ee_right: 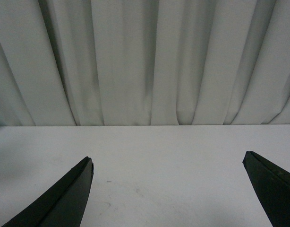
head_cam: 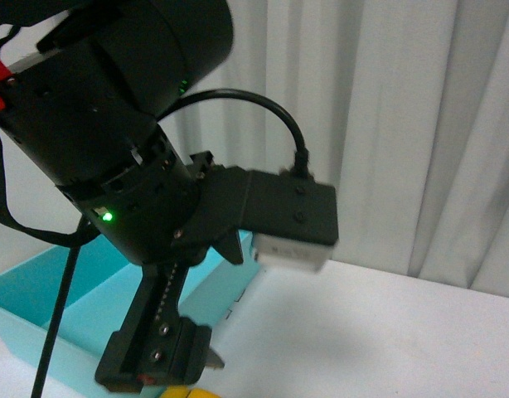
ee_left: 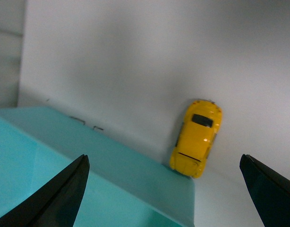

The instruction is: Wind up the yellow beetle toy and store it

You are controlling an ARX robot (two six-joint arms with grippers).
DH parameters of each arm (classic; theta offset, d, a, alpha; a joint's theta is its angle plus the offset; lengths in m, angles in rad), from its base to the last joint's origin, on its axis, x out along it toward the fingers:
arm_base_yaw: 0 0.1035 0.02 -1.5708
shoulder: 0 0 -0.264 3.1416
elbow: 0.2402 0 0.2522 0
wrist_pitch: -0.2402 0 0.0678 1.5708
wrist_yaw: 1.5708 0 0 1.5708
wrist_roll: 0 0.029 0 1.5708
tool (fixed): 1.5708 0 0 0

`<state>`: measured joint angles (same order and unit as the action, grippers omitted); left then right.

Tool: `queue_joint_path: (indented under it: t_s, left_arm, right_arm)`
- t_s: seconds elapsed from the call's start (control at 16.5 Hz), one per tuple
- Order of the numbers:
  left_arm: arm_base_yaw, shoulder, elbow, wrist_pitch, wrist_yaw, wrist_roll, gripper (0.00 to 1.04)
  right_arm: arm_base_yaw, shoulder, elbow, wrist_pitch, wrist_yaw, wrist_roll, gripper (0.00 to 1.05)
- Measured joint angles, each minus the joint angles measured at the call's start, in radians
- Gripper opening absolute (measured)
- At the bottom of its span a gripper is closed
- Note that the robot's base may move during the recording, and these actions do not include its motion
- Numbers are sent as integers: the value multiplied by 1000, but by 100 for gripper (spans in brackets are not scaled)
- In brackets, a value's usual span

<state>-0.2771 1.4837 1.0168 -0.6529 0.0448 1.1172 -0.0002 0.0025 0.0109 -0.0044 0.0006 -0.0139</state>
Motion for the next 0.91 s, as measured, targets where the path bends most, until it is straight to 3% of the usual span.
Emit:
queue_joint_path:
  t_s: [0.12,0.3,0.49,0.67,0.91]
  left_arm:
    - [-75,78,18,-76,-51,71,98]
    - [-109,169,17,-43,-100,103,98]
    - [-107,249,-31,45,-136,144,98]
    - [-71,290,-83,105,-195,15,98]
    - [-30,336,-94,171,-197,-52,98]
  right_arm:
    - [0,0,0,0,0,0,98]
    - [0,0,0,0,0,0,98]
    - [0,0,0,0,0,0,98]
    - [0,0,0,0,0,0,98]
    - [0,0,0,0,0,0,98]
